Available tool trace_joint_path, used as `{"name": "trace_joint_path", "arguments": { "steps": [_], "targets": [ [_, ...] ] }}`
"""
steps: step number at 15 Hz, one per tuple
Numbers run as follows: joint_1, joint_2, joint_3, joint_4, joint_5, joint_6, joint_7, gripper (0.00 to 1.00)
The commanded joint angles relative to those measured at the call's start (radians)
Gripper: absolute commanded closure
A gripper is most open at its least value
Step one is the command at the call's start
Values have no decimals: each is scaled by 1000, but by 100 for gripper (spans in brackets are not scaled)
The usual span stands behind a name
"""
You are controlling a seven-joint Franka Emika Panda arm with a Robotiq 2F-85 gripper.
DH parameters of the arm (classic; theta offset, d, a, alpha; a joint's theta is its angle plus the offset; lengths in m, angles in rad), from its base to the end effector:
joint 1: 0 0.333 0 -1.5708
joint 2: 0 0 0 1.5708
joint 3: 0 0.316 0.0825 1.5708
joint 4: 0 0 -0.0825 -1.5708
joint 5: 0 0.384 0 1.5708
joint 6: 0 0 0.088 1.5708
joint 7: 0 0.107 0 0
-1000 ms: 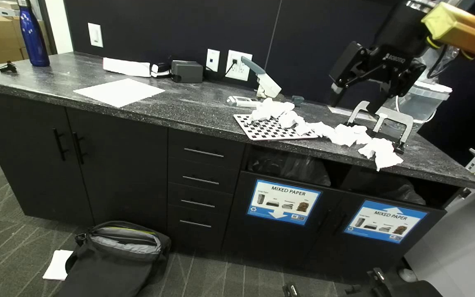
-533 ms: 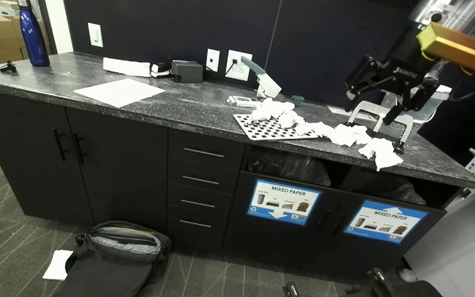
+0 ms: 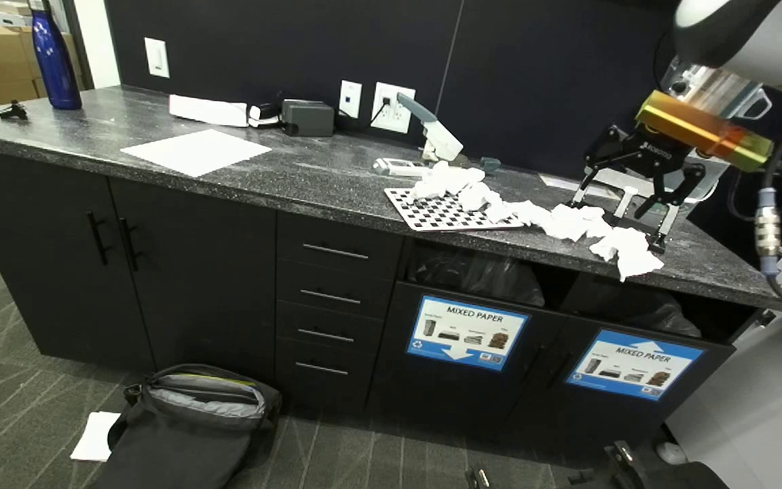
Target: Put the papers in the bin to the left
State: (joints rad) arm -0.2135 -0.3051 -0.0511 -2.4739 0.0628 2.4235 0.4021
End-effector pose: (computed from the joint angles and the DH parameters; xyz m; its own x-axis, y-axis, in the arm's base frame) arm 0.4437 -0.1204 0.4296 0.7327 -0.6494 0.2034 -0.6296 -0.7604 -0.1595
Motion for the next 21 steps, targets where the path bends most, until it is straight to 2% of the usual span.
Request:
{"name": "trace_joint_path", "arguments": {
  "steps": [1, 4, 7, 10, 12, 15, 18, 21],
  "targets": [
    [-43, 212, -1, 127, -42, 134, 172, 0],
    [-62, 346, -38, 200, -161, 203, 359, 0],
    [-33, 463, -122, 306, -308, 190, 540, 0],
    [1, 566, -186, 423, -332, 166, 572, 0],
    [17, 634, -209, 496, -300, 166, 539, 0],
    [27, 722, -221, 582, -252, 161, 507, 0],
    [25, 789, -223, 654, -204, 87, 490, 0],
    [37, 837, -248, 712, -205, 37, 509, 0]
  ]
}}
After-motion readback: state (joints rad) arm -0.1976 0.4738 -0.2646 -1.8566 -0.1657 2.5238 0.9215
